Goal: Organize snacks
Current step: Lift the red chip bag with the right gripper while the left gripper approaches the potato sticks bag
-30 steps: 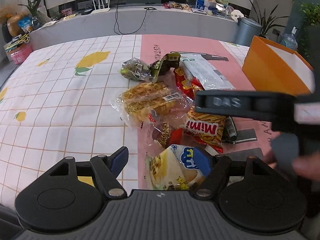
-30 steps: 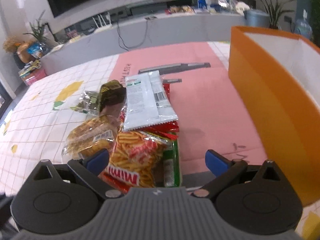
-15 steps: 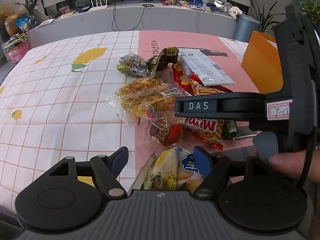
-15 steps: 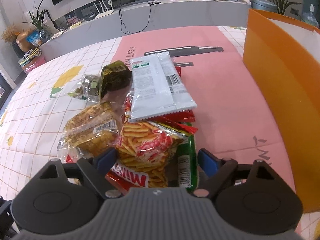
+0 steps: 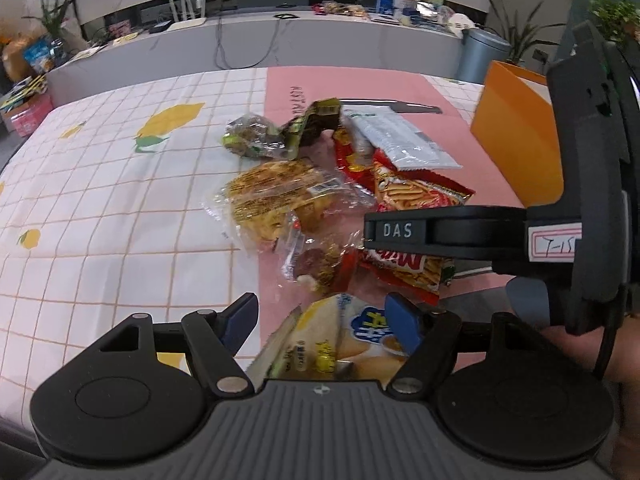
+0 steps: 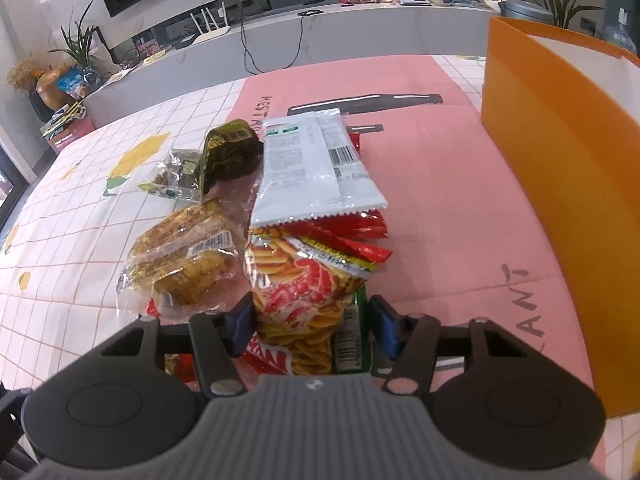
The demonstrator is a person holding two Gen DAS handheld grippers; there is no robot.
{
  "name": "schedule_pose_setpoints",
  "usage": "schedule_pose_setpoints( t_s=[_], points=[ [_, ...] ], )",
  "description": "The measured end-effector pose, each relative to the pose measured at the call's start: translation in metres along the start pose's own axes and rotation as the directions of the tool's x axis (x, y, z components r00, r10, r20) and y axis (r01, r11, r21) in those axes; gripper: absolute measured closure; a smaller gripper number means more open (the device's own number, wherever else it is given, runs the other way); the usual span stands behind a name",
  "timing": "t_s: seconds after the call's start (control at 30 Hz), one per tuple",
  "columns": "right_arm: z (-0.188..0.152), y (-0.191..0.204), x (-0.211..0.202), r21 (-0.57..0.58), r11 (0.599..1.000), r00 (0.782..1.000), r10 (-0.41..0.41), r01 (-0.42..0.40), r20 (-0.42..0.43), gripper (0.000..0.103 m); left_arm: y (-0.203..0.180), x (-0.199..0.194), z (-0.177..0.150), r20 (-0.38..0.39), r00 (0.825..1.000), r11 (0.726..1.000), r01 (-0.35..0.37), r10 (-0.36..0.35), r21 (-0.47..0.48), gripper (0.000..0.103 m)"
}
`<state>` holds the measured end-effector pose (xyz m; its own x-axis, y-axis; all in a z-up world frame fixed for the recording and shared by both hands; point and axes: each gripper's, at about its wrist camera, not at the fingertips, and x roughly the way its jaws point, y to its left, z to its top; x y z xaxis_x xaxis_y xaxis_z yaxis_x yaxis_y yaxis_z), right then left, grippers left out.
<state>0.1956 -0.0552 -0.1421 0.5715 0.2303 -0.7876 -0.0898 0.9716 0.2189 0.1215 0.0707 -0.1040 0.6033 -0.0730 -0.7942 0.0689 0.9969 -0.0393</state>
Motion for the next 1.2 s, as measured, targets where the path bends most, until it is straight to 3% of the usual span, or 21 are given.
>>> schedule_pose_setpoints(
  t_s=[0.2,0.3,0.53,0.6,0.7,0.8,0.83,0.9,1.07,1.2],
  points=[
    [-0.003,-0.012,-0.011,0.03,1.0,1.0,-0.002,0.002,0.01,0.046,-0.007,0.005,-0.001,-0.016,1.0,1.0,0.011,-0.011,0.025,0.018],
    [-0.003,-0.011,-0.018,0.026,1.0,0.999,0.009,-0.01,0.031,0.052,-0.01,0.01,-0.002,-0.035,0.999,0.999,0.015,-0.014,0.034,0.018],
    [-0.005,-0.004,-0.021,-0.024,1.0,0.999,-0.007,0.008,0.048,0.056,-0.008,0.023,-0.005,-0.086,0.996,1.0,0.006,-0.007,-0.009,0.018],
    [-0.004,-0.008,-0.021,-0.003,1.0,0.999,-0.012,0.012,0.038,0.052,-0.008,0.024,-0.005,-0.092,0.996,1.0,0.004,-0.005,-0.009,0.018],
    [-0.004,-0.022,-0.018,0.083,0.996,1.0,0.012,-0.012,0.004,0.038,-0.009,0.027,-0.006,-0.101,0.995,1.0,0.002,-0.003,-0.014,0.019],
    [-0.005,-0.038,-0.014,0.167,0.985,0.999,0.041,-0.037,-0.02,0.035,-0.009,0.026,-0.008,-0.102,0.995,1.0,0.008,-0.01,-0.017,0.03],
    [-0.005,-0.041,-0.014,0.181,0.983,0.999,0.047,-0.042,-0.023,0.034,-0.01,0.026,-0.008,-0.104,0.995,1.0,0.008,-0.009,-0.012,0.042],
    [-0.005,-0.042,-0.014,0.188,0.981,0.998,0.052,-0.046,-0.027,0.033,-0.011,0.025,-0.009,-0.117,0.993,1.0,0.001,-0.003,-0.01,0.046],
    [-0.005,-0.032,-0.01,0.159,0.984,0.995,0.088,-0.081,-0.04,0.011,-0.007,0.023,-0.009,-0.131,0.991,1.0,-0.001,-0.003,-0.031,0.051],
    [-0.007,-0.02,-0.002,0.108,0.993,0.997,0.062,-0.057,-0.042,0.005,-0.006,0.021,-0.012,-0.13,0.992,0.999,-0.006,0.001,-0.034,0.052]
  ],
)
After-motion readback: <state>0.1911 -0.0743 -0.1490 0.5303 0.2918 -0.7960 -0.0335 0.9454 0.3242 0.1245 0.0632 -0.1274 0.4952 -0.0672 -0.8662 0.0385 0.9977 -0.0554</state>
